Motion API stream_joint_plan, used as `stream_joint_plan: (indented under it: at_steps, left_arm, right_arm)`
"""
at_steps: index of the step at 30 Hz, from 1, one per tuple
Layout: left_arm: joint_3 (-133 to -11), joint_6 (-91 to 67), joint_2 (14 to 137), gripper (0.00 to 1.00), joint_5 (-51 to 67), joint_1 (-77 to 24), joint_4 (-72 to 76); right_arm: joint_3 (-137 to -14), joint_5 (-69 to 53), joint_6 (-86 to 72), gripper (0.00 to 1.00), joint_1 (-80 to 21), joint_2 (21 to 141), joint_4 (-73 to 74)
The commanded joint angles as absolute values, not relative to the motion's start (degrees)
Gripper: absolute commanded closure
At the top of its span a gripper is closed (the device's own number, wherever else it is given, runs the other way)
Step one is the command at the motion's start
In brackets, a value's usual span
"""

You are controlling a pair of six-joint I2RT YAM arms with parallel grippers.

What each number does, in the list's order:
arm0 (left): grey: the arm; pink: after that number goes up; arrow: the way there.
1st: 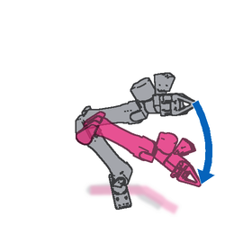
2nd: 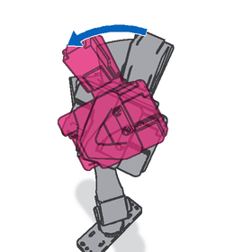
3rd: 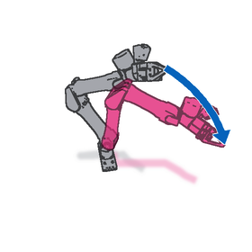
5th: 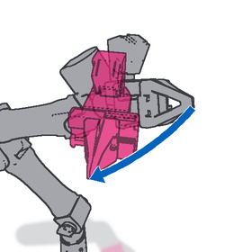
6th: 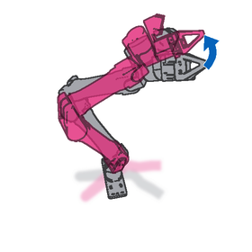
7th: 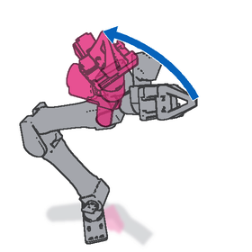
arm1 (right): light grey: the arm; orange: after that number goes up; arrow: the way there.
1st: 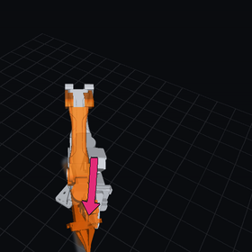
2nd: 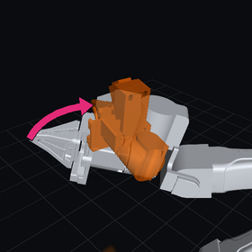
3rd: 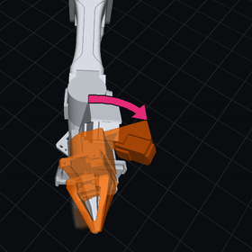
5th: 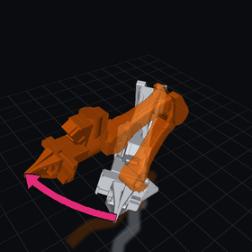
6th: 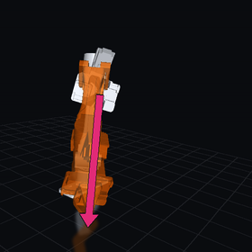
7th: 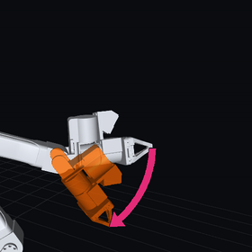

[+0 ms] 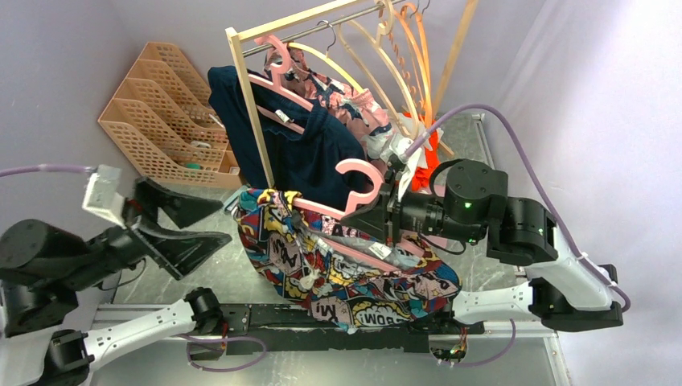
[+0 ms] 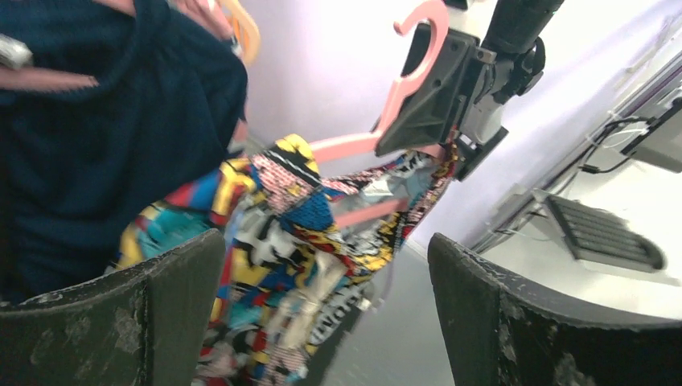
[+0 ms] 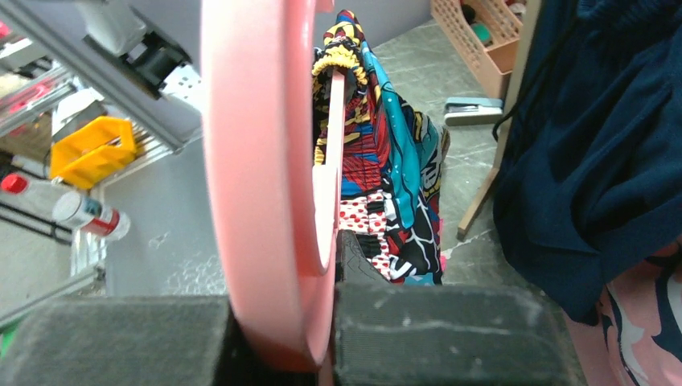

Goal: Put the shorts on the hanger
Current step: Place the hanger at the clothesline.

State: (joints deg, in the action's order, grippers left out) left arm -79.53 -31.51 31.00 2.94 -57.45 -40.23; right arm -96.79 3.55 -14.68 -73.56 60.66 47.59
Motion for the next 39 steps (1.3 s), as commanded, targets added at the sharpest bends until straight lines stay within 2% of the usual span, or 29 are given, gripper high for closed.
stream_joint_plan:
  at_steps: [1, 8, 14, 19, 21, 27, 33, 39]
  left_arm:
    - [-82.8, -13.9, 32.7, 0.01, 0.5, -57.2, -42.3]
    - [-90.0, -0.8, 41.1, 0.01, 15.2, -57.2, -44.5]
    - [-90.1, 1.7, 45.9, 0.02, 25.1, -57.2, -46.7]
    - [-88.2, 2.6, 46.4, 0.26, 24.8, -57.2, -47.0]
    - [-86.7, 2.2, 45.3, 0.32, 24.1, -57.2, -45.8]
    - [-84.3, 1.8, 44.4, 0.36, 24.8, -57.2, -45.1]
    - [-82.9, 1.7, 44.5, 0.47, 24.7, -57.2, -46.2]
    - [-82.2, 1.3, 43.3, 0.76, 23.3, -57.2, -46.5]
  right_arm:
    - [-100.7, -3.7, -12.4, 1.00, -73.4, 60.0, 48.9]
    - [-103.3, -9.6, -11.2, 1.00, -73.4, 61.9, 52.4]
    - [-103.6, -10.9, -10.8, 1.00, -73.4, 62.0, 52.4]
    - [-103.8, -11.4, -10.5, 1.00, -73.4, 62.3, 52.5]
    - [-103.9, -11.3, -10.4, 1.00, -73.4, 62.2, 52.5]
    - [-103.8, -11.4, -10.3, 1.00, -73.4, 62.1, 52.3]
    - [-104.2, -11.4, -10.3, 1.00, -73.3, 61.6, 52.3]
    - [-104.7, -11.1, -10.5, 1.00, -73.4, 60.9, 52.9]
